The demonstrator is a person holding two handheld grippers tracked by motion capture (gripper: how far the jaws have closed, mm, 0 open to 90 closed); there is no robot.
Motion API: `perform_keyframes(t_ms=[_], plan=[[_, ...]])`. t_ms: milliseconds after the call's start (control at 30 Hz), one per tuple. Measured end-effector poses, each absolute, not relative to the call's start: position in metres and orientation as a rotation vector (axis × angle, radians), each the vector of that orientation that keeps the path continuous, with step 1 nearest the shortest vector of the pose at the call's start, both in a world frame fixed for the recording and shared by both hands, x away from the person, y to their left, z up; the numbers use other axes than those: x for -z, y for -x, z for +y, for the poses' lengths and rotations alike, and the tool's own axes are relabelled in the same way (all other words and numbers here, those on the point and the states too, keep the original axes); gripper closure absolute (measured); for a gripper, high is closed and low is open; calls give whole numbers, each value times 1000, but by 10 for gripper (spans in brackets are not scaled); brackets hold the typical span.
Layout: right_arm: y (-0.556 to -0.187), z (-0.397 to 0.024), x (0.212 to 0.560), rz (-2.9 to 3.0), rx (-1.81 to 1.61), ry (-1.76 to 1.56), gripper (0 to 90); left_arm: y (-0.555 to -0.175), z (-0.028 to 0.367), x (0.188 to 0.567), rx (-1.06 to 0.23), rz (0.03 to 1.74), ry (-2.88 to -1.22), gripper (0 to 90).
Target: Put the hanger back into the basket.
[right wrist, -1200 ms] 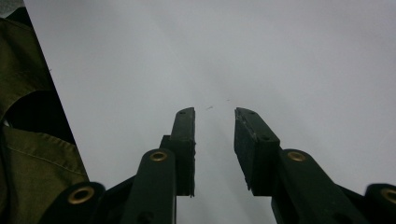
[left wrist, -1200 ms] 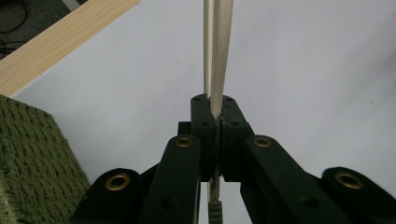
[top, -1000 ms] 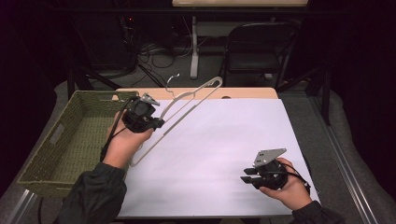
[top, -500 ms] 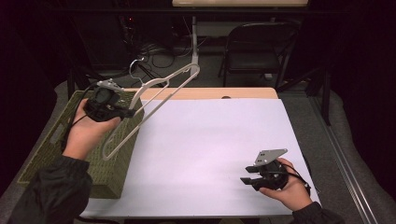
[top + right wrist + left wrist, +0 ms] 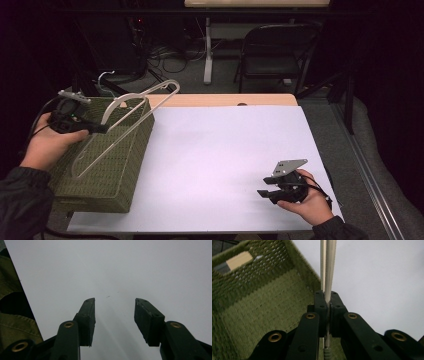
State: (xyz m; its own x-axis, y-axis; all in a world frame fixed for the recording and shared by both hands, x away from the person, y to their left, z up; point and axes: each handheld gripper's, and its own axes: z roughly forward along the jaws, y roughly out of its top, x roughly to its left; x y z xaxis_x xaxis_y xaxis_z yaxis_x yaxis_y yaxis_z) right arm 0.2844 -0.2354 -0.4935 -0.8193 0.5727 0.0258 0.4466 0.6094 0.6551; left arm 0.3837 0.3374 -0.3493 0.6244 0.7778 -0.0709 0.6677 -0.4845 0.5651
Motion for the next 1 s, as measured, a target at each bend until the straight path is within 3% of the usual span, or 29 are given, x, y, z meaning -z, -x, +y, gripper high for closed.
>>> perform_keyframes(t_ms=[467,1000], plan=[[-287,-231,496,2641,-1007,-847,518,-374,411,356,-281,1195,-2261,874],[-286,-234,499,2635,-1003,-864,524,-370,442,369,-274,1199,-2265,874]])
